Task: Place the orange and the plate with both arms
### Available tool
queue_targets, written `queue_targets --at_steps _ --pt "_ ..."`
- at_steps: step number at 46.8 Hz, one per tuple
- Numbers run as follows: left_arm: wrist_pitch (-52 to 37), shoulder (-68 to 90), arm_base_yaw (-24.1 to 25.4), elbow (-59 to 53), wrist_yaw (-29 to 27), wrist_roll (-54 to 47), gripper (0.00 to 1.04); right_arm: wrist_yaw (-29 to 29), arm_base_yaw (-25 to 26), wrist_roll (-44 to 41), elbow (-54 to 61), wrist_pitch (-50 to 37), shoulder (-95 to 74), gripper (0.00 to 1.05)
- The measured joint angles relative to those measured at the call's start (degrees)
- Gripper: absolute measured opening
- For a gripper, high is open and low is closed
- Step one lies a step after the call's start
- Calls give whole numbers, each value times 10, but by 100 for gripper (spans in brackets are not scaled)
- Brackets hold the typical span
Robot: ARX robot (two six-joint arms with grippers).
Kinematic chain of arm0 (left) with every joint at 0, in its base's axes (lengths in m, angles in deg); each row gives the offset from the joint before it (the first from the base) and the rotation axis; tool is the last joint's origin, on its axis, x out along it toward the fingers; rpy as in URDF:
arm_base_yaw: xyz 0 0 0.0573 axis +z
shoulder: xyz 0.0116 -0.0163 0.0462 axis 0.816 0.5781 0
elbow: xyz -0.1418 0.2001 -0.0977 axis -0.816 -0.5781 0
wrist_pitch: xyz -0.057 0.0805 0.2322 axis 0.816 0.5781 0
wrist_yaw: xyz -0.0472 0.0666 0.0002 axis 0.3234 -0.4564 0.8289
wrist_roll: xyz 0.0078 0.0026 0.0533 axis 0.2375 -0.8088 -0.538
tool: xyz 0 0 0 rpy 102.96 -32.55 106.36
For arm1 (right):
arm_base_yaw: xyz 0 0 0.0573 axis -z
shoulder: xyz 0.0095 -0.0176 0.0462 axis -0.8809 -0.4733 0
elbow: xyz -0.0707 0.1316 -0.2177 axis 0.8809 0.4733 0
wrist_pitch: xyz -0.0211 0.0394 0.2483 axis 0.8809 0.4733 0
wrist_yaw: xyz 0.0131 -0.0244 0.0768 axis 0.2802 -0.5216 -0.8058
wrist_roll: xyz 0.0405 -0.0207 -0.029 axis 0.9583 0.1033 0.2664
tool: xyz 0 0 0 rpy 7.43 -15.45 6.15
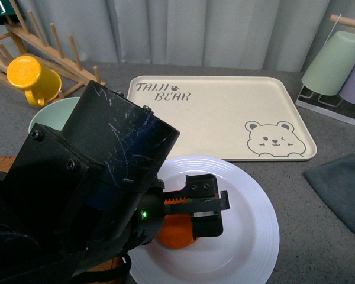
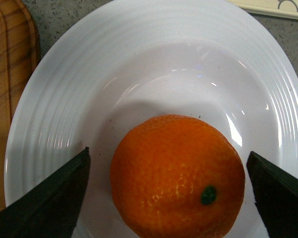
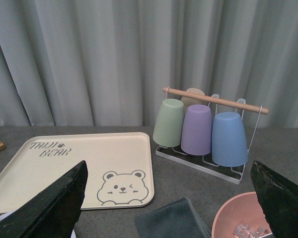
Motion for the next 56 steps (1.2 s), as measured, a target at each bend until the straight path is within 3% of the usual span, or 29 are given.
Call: queue_targets --at_steps 4,15,24,39,47,56 --pt "0 -8 3 0 0 0 100 0 0 0 0 0 0 96" --pt "13 -103 48 -25 -19 -9 98 0 0 0 0 0 0 96" --pt "17 -222 96 -84 -94 -60 98 0 0 0 0 0 0 96" --pt "93 -466 172 -202 -140 -108 98 0 0 0 0 0 0 96" --pt "161 -626 189 -254 -210 -134 98 0 0 0 0 0 0 96" --pt "174 -700 192 -272 -217 -153 98 0 0 0 0 0 0 96"
